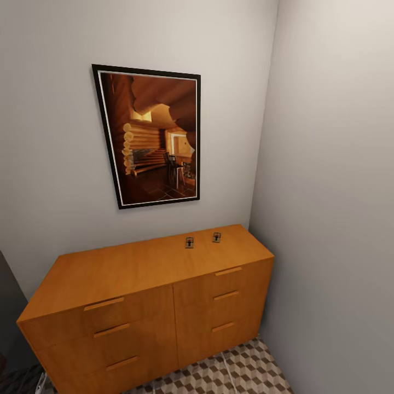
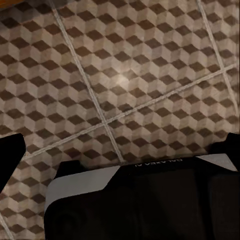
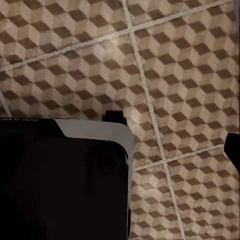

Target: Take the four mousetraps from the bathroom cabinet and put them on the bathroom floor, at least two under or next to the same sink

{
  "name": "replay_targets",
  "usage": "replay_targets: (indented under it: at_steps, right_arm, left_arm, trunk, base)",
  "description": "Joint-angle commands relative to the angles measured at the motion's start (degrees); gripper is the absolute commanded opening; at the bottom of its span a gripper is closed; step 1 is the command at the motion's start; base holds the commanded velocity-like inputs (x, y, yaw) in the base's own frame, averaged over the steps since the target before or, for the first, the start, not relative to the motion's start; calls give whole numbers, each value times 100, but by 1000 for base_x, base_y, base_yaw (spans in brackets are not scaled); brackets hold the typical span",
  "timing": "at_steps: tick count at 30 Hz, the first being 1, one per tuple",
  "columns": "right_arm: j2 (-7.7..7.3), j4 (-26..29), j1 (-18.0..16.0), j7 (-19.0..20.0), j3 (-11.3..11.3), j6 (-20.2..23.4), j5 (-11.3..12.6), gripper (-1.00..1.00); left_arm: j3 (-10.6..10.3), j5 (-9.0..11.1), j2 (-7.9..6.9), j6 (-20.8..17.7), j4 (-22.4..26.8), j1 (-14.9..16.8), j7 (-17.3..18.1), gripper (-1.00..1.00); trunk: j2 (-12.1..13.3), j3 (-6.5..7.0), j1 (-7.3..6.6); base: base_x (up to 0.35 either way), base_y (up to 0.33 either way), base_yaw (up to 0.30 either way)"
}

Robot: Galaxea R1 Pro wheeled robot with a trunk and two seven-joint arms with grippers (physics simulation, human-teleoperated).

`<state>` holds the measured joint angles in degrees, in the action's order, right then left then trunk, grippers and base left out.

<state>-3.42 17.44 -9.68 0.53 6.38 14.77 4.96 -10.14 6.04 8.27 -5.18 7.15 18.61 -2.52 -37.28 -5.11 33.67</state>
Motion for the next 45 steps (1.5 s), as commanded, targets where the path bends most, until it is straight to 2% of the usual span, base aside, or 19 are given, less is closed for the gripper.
replay_targets:
  at_steps: [1,5,6,7,16,17,18,19,20,23,24,26,28,31,32,38,40,41,45]
  right_arm:
    - [-90,568,0,-1,34,509,55,100]
    - [-258,1624,1,-4,12,1381,61,100]
    - [-378,2323,1,-10,-9,1879,64,100]
    - [-461,2754,1,-15,-43,2137,65,100]
    - [-681,4425,9,-134,-303,3074,59,100]
    - [-696,4703,-12,-167,-383,3277,58,100]
    - [-696,4703,-12,-167,-383,3277,58,100]
    - [-705,4934,-49,-196,-453,3463,56,100]
    - [-705,4934,-49,-196,-453,3463,56,100]
    - [-713,5219,-176,-232,-517,3696,46,100]
    - [-713,5372,-302,-259,-542,3825,41,100]
    - [-713,5484,-454,-290,-557,3956,37,100]
    - [-697,5630,-1009,-378,-574,4332,29,100]
    - [-673,5664,-1419,-427,-573,4523,24,100]
    - [-648,5675,-1868,-476,-570,4523,30,100]
    - [-540,5538,-2790,-635,-560,4523,64,100]
    - [-476,5394,-3090,-744,-557,4523,68,100]
    - [-394,5177,-3399,-894,-554,4523,70,100]
    - [-160,4478,-4071,-1266,-552,4523,71,100]
  left_arm:
    - [-51,-94,52,-406,432,5,-68,100]
    - [-56,-295,109,-1204,1351,9,-104,100]
    - [-57,-364,128,-1724,2037,10,-104,100]
    - [-59,-390,135,-2008,2494,11,-103,100]
    - [-73,-424,147,-3147,4465,11,-97,100]
    - [-79,-427,147,-3423,4880,11,-96,100]
    - [-79,-427,147,-3423,4880,11,-96,100]
    - [-85,-427,148,-3686,5291,11,-95,100]
    - [-85,-427,148,-3686,5291,11,-95,100]
    - [-89,-428,148,-4046,5887,16,-91,100]
    - [-92,-428,148,-4277,6246,17,-88,100]
    - [-94,-428,148,-4513,6561,29,-86,100]
    - [-94,-404,146,-5098,7090,72,-71,100]
    - [-94,-368,147,-5287,7236,216,-52,100]
    - [-94,-296,146,-5390,7294,571,-41,100]
    - [-87,-179,141,-5478,7068,1460,-26,100]
    - [-83,-155,137,-5482,6880,1793,-24,100]
    - [-76,-139,135,-5482,6604,2160,-23,100]
    - [-60,-103,132,-5482,5728,2941,-16,100]
  trunk:
    - [-8,-11,2]
    - [-8,-11,2]
    - [-8,-11,2]
    - [-8,-11,2]
    - [-8,-11,2]
    - [-8,-11,2]
    - [-8,-11,2]
    - [-8,-11,2]
    - [-8,-11,2]
    - [-8,-11,2]
    - [-8,-11,2]
    - [-8,-11,2]
    - [-8,-11,2]
    - [-8,-11,2]
    - [-8,-11,2]
    - [-8,-11,2]
    - [-8,-11,2]
    - [-8,-11,2]
    - [-8,-11,2]
  base:
    - [0,0,0]
    - [0,0,0]
    - [0,0,0]
    - [0,0,0]
    - [0,0,0]
    - [0,0,0]
    - [0,0,0]
    - [0,0,0]
    - [0,0,0]
    - [0,0,0]
    - [0,0,0]
    - [0,0,0]
    - [0,0,0]
    - [0,0,0]
    - [0,0,0]
    - [0,0,0]
    - [0,0,0]
    - [0,0,0]
    - [0,0,0]
